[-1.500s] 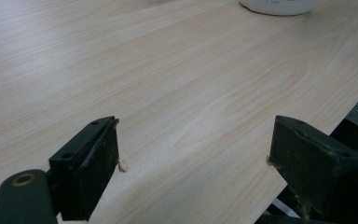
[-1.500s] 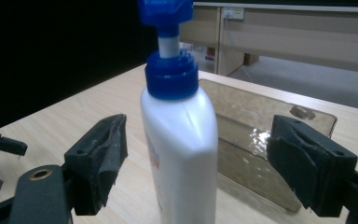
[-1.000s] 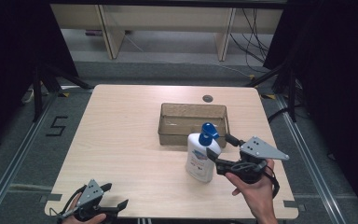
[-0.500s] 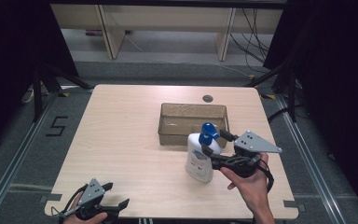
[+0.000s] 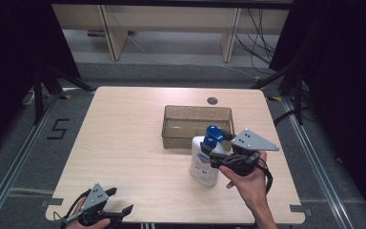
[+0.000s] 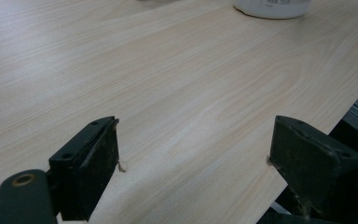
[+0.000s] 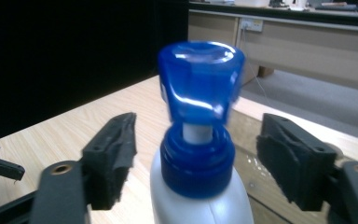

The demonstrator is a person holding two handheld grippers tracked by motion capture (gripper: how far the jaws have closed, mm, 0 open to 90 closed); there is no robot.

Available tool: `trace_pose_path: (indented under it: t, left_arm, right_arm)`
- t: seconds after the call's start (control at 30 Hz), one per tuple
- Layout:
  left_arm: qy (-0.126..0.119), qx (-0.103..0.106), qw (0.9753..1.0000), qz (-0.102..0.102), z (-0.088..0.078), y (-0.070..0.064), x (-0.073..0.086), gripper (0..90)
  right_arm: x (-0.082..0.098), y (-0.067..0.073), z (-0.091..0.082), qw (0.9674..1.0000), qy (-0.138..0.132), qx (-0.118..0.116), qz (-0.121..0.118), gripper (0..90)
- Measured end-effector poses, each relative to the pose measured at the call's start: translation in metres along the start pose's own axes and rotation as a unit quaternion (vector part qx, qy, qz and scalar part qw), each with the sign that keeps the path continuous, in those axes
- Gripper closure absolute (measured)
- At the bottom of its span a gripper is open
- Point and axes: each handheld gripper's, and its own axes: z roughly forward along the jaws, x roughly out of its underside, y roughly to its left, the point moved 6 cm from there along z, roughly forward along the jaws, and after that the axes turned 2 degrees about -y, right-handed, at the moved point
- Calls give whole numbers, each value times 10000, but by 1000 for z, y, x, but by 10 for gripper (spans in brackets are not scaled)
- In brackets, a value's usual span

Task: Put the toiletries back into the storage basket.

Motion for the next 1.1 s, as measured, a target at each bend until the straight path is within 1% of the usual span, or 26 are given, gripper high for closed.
trace_pose_path:
  t: [0.03,0.07,0.1,0.13,0.17,0.2,0.23,0.27,0.3,0.33,0.4,0.43,0.47,0.5,0.53,0.63,0.67,0.7,0.77,0.8,0.83,0.93,0.97,1.0,1.03,1.1]
  left_arm:
    - [-36,8,10000,-21,0,0,0,150]
    - [-14,0,10000,-13,-1,0,0,150]
    - [-23,-49,10000,16,-1,0,0,150]
    - [-40,-26,10000,-7,-1,0,-1,150]
    - [-27,-51,10000,5,-2,1,0,150]
    - [5,-91,10000,-5,-2,1,0,150]
    - [-40,-81,10000,-10,-1,1,-1,150]
    - [-81,-54,10000,-16,0,1,-1,150]
    - [-108,-43,9999,-17,0,0,-1,150]
    - [-85,-48,9999,28,0,1,-1,150]
    - [-60,-64,9999,57,-1,1,0,150]
    - [-45,-68,9999,73,-2,1,0,150]
    - [-77,-62,9999,28,-2,1,0,150]
    - [-78,-55,9999,38,-2,1,0,150]
    - [-77,-55,10000,29,-2,1,0,151]
    - [-86,-47,9999,42,-2,1,0,150]
    - [-136,-34,9999,8,-2,0,0,150]
    - [-144,-29,9999,19,-2,0,-1,150]
    - [-132,-40,9999,5,-2,0,0,150]
    - [-98,-56,9999,22,-2,1,0,151]
    - [-126,-51,9999,-12,-2,0,0,151]
    - [-145,-42,9999,-6,-2,0,-1,150]
    - [-146,-43,9999,-10,-2,0,-1,151]
    - [-146,-40,9999,-14,-2,0,-1,151]
    - [-144,-40,9999,-12,-2,0,0,150]
    - [-141,-45,9999,-18,-2,0,0,150]
  right_arm:
    - [-2,-2,1,9999,-15,100,-123,328]
    - [-2,-2,1,9999,-15,100,-123,328]
    - [-2,0,2,10000,-11,69,14,342]
    - [-3,0,3,10000,-47,5,-48,359]
    - [-4,-1,4,10000,-42,19,-76,382]
    - [-4,-1,5,10000,-80,-30,-13,406]
    - [-5,-3,6,10000,-76,-37,-36,430]
    - [-5,-3,7,9999,-110,-78,9,446]
    - [-5,-3,6,9999,-44,-90,43,464]
    - [-5,-2,7,9998,-69,-136,116,482]
    - [-5,-5,8,9999,-79,-126,69,520]
    - [-5,-5,8,9999,-79,-126,69,520]
    - [-5,-4,8,9998,-84,-166,116,529]
    - [-4,-5,8,9998,-50,-152,110,539]
    - [-4,-3,9,9998,-100,-176,94,558]
    - [-5,-4,10,9997,-125,-217,22,573]
    - [-5,-3,10,9997,-115,-217,28,579]
    - [-5,-2,9,9997,-99,-214,50,590]
    - [-5,-2,9,9997,-104,-224,56,595]
    - [-5,-2,8,9998,-76,-187,39,599]
    - [-6,-3,9,9996,-147,-211,-69,601]
    - [-6,-3,8,9997,-133,-196,-64,605]
    - [-7,-3,8,9996,-169,-204,12,608]
    - [-7,-3,8,9996,-169,-204,12,608]
    - [-8,-3,8,9995,-240,-223,8,614]
    - [-8,-2,7,9997,-191,-139,-17,620]
